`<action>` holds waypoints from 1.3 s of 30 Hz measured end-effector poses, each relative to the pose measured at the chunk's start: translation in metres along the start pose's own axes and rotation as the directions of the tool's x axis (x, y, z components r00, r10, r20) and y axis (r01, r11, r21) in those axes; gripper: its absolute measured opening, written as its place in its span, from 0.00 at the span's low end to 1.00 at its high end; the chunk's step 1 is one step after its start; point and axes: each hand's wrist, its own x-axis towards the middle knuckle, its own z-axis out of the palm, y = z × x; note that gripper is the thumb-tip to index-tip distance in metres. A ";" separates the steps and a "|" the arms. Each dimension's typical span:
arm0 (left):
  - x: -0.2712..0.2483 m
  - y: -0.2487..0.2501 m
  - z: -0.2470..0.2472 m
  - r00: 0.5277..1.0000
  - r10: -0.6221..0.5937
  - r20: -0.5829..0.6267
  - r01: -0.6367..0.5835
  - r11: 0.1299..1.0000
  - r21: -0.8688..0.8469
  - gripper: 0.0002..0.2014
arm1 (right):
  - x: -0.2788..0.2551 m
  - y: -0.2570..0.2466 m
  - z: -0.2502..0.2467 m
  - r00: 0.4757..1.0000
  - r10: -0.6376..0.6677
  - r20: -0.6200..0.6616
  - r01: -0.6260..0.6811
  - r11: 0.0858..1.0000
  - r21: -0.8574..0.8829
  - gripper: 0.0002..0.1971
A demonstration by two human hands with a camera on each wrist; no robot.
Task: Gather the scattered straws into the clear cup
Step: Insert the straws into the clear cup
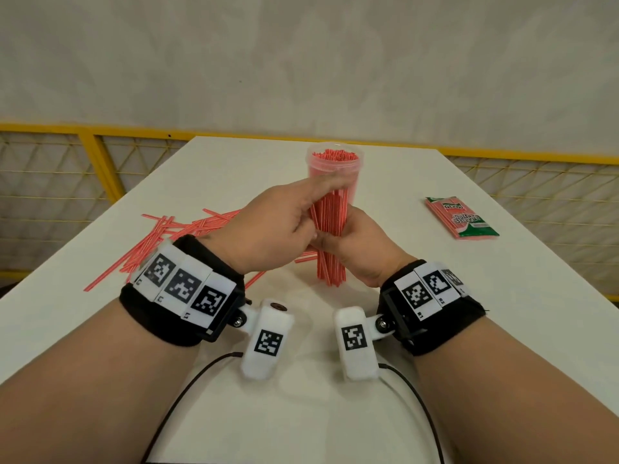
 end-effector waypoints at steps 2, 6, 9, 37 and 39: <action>-0.001 -0.001 0.000 1.000 0.022 -0.013 -0.022 1.000 0.007 0.34 | 0.001 0.001 0.000 1.000 0.013 -0.017 -0.013 1.000 0.019 0.13; -0.004 -0.002 0.001 0.999 0.035 -0.017 -0.036 0.999 -0.029 0.36 | 0.002 0.000 0.001 0.997 0.000 -0.079 0.002 1.000 0.030 0.12; -0.006 -0.004 0.002 1.000 0.022 0.022 -0.021 1.000 -0.020 0.36 | 0.002 0.000 0.001 0.996 -0.008 -0.088 0.009 1.000 0.006 0.15; 0.057 -0.012 -0.042 0.894 -0.239 0.378 0.424 0.719 -0.550 0.28 | 0.052 -0.099 -0.029 0.996 -0.086 0.013 0.075 0.922 0.379 0.03; 0.067 -0.010 -0.044 0.909 -0.205 0.363 0.411 0.591 -0.695 0.27 | 0.059 -0.108 -0.030 0.996 -0.060 0.064 0.029 0.912 0.410 0.05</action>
